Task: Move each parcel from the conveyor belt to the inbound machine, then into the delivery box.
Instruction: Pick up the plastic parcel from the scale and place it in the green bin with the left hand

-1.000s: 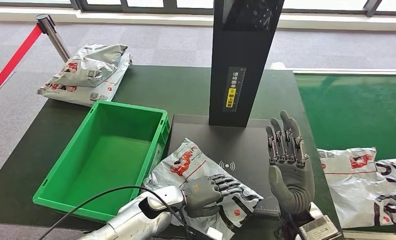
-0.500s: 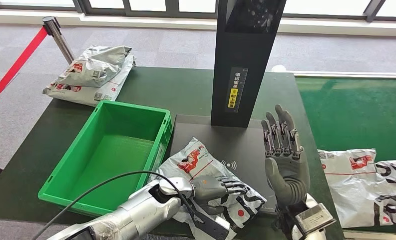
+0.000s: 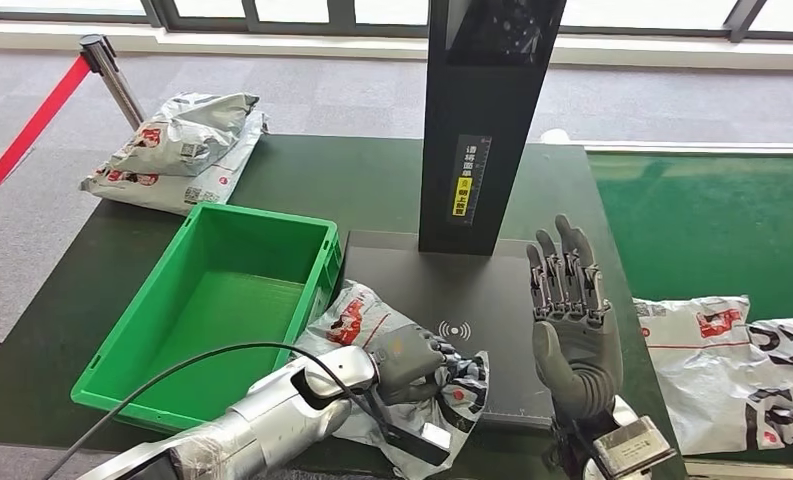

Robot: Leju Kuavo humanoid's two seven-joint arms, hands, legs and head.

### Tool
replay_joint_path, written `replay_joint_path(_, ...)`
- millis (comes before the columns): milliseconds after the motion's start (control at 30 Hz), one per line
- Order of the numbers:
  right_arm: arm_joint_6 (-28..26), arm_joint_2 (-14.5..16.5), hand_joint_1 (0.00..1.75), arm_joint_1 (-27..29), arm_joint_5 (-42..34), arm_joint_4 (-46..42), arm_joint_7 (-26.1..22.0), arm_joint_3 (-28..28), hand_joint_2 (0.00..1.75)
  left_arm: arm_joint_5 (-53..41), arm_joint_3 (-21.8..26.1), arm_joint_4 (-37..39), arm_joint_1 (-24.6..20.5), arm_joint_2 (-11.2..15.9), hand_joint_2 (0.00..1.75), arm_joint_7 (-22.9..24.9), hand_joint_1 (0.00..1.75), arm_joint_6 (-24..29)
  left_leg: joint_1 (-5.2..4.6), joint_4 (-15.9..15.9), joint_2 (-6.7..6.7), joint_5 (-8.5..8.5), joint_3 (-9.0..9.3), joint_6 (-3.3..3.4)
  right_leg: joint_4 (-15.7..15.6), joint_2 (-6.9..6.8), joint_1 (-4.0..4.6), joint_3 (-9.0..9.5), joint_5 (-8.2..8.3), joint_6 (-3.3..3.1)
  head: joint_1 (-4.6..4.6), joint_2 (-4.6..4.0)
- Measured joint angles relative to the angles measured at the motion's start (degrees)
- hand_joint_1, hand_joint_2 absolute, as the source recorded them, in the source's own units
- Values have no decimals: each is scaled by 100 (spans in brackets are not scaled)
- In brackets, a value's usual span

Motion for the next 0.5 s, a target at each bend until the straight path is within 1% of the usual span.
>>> replay_joint_path(267, 39, 0, 0, 133, 5, -153, 10, 0, 175, -765, -7, -821, 378, 304, 175, 417, 175, 989, 0, 1, -2, 11, -25, -6, 3, 4, 0, -54, 11, -7, 0, 0)
replay_joint_path(333, 69, 0, 0, 142, 13, -190, 37, 0, 175, -842, -4, -1009, 455, 367, 175, 447, 175, 1102, 0, 1, -2, 11, -33, -6, 3, 3, 0, -62, 11, -7, 1, 0)
replay_joint_path(500, 93, 0, 0, 150, 28, -229, 61, 0, 175, -876, -2, -1318, 583, 474, 175, 459, 175, 1151, 0, 1, -2, 11, -40, -6, 3, 2, -1, -67, 11, -6, 1, 0)
